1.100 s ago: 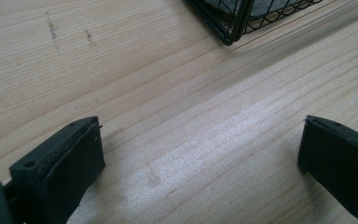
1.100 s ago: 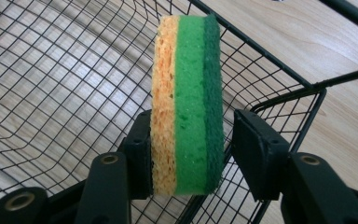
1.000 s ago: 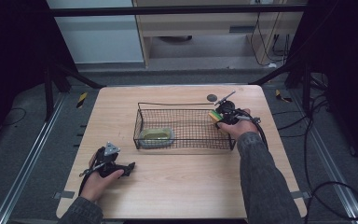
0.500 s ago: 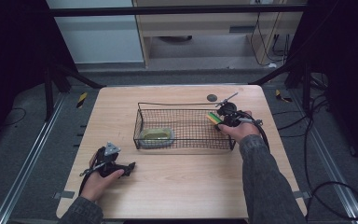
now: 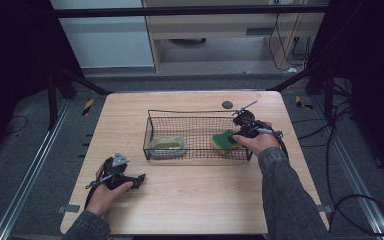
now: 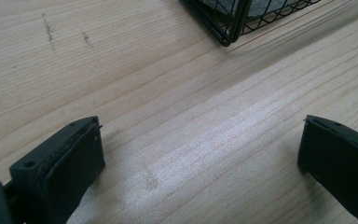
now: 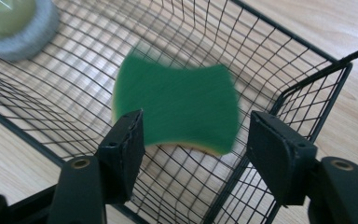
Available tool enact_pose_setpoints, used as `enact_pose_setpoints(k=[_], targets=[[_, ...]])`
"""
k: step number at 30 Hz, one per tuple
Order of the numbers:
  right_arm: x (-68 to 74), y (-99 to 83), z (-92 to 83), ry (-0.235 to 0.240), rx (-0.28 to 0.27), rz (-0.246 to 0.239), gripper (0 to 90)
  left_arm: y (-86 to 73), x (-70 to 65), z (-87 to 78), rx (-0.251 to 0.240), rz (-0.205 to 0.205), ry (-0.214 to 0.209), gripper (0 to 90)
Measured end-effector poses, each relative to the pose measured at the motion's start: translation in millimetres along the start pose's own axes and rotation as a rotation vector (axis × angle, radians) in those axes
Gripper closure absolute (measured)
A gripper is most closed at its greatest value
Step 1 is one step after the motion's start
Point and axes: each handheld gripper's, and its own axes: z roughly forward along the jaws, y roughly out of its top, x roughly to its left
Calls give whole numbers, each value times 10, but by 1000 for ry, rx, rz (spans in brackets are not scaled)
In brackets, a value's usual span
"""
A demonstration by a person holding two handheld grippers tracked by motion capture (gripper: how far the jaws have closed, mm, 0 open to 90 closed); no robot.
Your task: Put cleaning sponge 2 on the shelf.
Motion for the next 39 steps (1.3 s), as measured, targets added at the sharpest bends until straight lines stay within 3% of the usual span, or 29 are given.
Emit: enact_pose_setpoints(k=[4, 8, 13, 17, 25, 32, 39], targets=[[19, 10, -82, 0, -34, -5, 329, 2, 3, 1, 0, 5, -1, 0], [4, 8, -160, -11, -81, 22, 244, 2, 3, 1, 0, 5, -2, 0], [-54, -21, -260, -39, -124, 60, 122, 2, 3, 0, 1, 6, -3, 0], [-131, -90, -345, -82, -180, 92, 79, 2, 3, 1, 0, 7, -5, 0], [-319, -294, -492, -134, -231, 157, 85, -1, 12, -2, -1, 15, -13, 0], [-533, -599, -589, -107, -256, 232, 109, -2, 13, -3, 0, 17, -14, 0], [-668, -844, -563, -178, -282, 241, 101, -2, 13, -3, 0, 18, -14, 0]])
